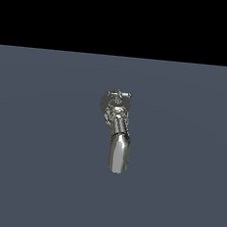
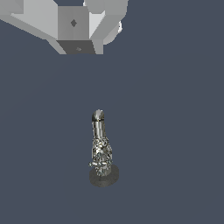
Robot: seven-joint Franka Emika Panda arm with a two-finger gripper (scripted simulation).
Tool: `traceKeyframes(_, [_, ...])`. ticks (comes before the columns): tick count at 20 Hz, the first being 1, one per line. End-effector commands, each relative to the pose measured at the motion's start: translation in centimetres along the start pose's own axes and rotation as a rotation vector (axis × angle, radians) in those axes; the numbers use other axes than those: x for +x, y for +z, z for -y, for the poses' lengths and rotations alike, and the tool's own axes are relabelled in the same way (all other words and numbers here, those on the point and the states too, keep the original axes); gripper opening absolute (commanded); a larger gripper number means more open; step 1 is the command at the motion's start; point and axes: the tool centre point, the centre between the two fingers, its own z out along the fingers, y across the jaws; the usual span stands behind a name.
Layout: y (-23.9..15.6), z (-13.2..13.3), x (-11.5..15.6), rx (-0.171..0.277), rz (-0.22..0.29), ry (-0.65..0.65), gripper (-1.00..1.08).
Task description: Turn on the faucet by rotating a designated handle.
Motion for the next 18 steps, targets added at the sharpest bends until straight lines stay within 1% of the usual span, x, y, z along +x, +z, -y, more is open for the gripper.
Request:
traceKeyframes(1, [1.7, -0.9, 0.3, 0.001, 0.026, 0.034, -0.45])
traceKeyframes(2, [4.5, -0.6, 0.3, -0.028, 0.1, 0.039, -0.3])
traceKeyframes(3, [6.5, -0.3, 0.9, 0.006, 0.109, 0.07, -0.27])
traceKeyframes(4, [8.1, 1.3, 1.6, -0.012, 0.13, 0.009, -0.29])
traceKeyframes(5, [8.6, 1.5, 2.6, -0.054, 0.12, -0.042, -0.22])
traceKeyframes(6, [11.5, -0.7, 2.0, -0.038, 0.16, 0.048, -0.34])
traceKeyframes(7, [11.9, -1.8, 2.4, -0.033, 0.171, 0.074, -0.34])
traceKeyframes(8, [12.9, -0.1, 3.0, -0.063, 0.176, 0.007, -0.48])
traceKeyframes(9, [14.6, -0.7, 3.5, -0.033, 0.187, 0.045, -0.42])
traceKeyframes(10, [16.7, -0.2, 3.6, -0.022, 0.209, 0.034, -0.31])
traceKeyframes(11, [17.6, -0.9, 4.6, -0.015, 0.205, 0.096, -0.29])
traceKeyframes(12, [20.7, -2.0, 3.4, -0.036, 0.251, 0.101, -0.42])
traceKeyframes(13, [20.7, -2.6, 5.1, -0.009, 0.225, 0.194, -0.59])
traceKeyframes(14, [20.7, -2.7, 5.1, -0.008, 0.225, 0.195, -0.59])
traceKeyframes(15, [19.9, -2.6, 7.8, -0.063, 0.169, 0.162, -0.62])
traceKeyframes(16, [20.7, -4.3, 8.9, -0.075, 0.159, 0.211, -0.58])
traceKeyframes(17, [22.1, -3.3, 9.5, -0.07, 0.156, 0.239, 0.12])
traceKeyframes(18, [23.6, -6.3, 9.5, -0.075, 0.164, 0.323, 0.31])
